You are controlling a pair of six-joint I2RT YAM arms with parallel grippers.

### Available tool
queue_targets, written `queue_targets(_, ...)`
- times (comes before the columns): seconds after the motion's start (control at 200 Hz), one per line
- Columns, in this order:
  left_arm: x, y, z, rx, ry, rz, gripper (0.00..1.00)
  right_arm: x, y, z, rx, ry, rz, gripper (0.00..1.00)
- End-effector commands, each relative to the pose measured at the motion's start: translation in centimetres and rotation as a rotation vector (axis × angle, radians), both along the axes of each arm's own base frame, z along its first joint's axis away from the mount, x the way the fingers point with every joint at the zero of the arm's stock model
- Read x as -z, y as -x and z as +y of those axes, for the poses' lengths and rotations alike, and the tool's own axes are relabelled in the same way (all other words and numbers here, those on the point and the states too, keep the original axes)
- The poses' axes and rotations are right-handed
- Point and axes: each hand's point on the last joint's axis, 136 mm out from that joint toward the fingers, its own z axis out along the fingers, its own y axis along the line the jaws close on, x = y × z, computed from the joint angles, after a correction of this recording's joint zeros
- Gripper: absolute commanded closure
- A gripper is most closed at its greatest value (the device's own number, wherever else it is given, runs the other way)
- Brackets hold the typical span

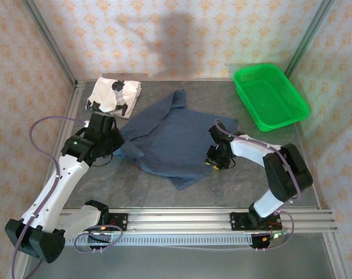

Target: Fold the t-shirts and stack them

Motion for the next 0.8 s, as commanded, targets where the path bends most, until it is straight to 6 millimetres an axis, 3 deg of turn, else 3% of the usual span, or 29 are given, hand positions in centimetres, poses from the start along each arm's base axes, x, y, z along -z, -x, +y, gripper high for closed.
queue_targets(0.0,-0.5,1.1,0.6,0.016,-0.034,0.006,1.0,-1.0,-4.3,-0.6,0.026,0.073,-0.15,0.89)
queue_targets(0.08,-0.6,1.5,0.9,0.017,-0.046,0.006,1.0,-1.4,-4.6,-1.0,0.033,0.09,-0.169,1.0)
queue_targets(0.22,-1.3,2.2,1.4,0.015,-0.062,-0.016,1.0,-3.8,-4.2,-2.2,0.059,0.107,-0.233,1.0)
queue_targets(0.33,-1.9,2.6,1.3,0.021,-0.048,-0.04,1.0,-8.1,-3.4,-3.2,0.067,0.093,-0.303,1.0)
queue_targets(0.525,-3.5,3.0,0.6,0.045,0.009,-0.108,1.0,-14.7,0.2,-4.3,-0.018,0.077,-0.317,1.0)
queue_targets(0.661,-4.5,3.3,0.6,0.048,0.022,-0.147,1.0,-16.7,2.0,-5.2,-0.079,0.119,-0.27,1.0)
queue_targets(0.796,-4.6,3.4,0.4,0.057,0.032,-0.152,1.0,-18.1,1.7,-5.5,-0.128,0.165,-0.248,1.0)
